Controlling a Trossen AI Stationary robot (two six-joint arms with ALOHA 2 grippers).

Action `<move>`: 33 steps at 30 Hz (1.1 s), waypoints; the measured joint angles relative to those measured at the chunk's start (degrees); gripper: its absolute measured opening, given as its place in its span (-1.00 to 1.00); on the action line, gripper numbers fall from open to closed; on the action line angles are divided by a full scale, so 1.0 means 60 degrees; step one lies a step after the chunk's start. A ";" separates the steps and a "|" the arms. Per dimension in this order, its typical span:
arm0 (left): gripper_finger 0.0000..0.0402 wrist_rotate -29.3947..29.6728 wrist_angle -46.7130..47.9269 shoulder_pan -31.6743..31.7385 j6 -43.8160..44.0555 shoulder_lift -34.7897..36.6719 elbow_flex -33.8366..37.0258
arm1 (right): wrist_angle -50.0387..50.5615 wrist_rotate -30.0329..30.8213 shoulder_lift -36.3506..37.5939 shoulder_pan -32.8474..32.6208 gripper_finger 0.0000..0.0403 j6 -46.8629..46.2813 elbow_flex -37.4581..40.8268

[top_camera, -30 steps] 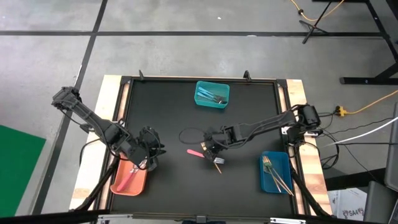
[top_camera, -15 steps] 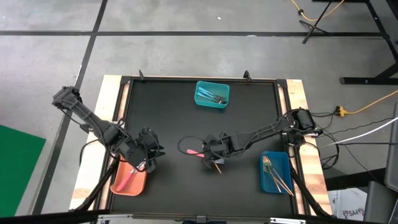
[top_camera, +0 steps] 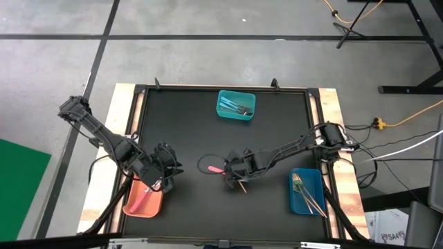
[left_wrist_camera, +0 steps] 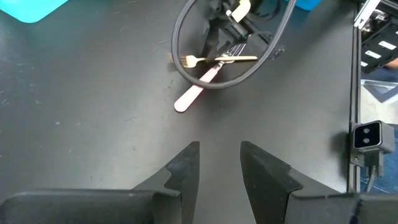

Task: Sort silverware by color (type)
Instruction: Put the gold fork into the blue bin

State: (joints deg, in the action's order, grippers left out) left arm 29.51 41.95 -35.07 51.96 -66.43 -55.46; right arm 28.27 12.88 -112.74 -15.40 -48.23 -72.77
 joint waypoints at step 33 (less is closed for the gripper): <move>-0.45 0.0134 0.0001 0.0000 -0.0018 0.0000 0.0000 | 0.0037 -0.0027 -0.0358 0.0007 -0.68 -0.0229 -0.0025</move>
State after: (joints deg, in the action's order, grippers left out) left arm 30.32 41.96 -35.07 51.86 -66.43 -55.46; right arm 28.49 12.72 -114.89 -15.35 -49.60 -72.93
